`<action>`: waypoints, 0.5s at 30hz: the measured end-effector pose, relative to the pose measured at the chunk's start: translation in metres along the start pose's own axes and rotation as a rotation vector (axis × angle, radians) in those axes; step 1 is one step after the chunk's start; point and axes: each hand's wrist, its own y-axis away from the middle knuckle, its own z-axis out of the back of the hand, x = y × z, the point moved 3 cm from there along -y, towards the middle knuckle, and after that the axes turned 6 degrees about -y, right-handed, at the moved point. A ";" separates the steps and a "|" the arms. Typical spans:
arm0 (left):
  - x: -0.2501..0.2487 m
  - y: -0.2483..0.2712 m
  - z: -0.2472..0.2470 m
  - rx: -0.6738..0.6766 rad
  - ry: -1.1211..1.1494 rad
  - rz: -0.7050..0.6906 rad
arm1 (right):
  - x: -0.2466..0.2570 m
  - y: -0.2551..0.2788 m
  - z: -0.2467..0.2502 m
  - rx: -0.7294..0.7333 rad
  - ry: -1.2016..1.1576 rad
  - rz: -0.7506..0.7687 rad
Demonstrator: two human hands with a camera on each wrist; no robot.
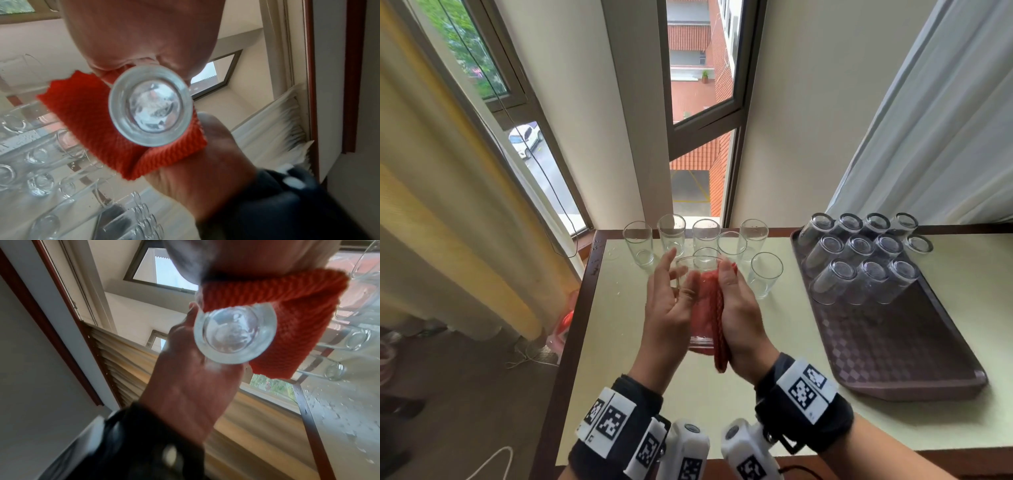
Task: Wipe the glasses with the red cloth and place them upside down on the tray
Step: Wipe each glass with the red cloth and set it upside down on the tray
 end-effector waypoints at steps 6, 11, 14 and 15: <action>0.002 -0.002 -0.003 0.050 0.076 0.040 | -0.001 -0.004 0.001 -0.042 0.054 0.011; 0.002 0.001 -0.003 0.073 0.117 0.064 | -0.006 0.000 0.005 -0.003 0.052 0.004; 0.001 0.005 -0.007 0.086 0.067 0.058 | 0.008 -0.010 0.007 -0.044 0.030 0.013; -0.001 0.005 -0.008 0.082 0.034 0.052 | 0.010 -0.011 0.007 -0.050 0.024 0.011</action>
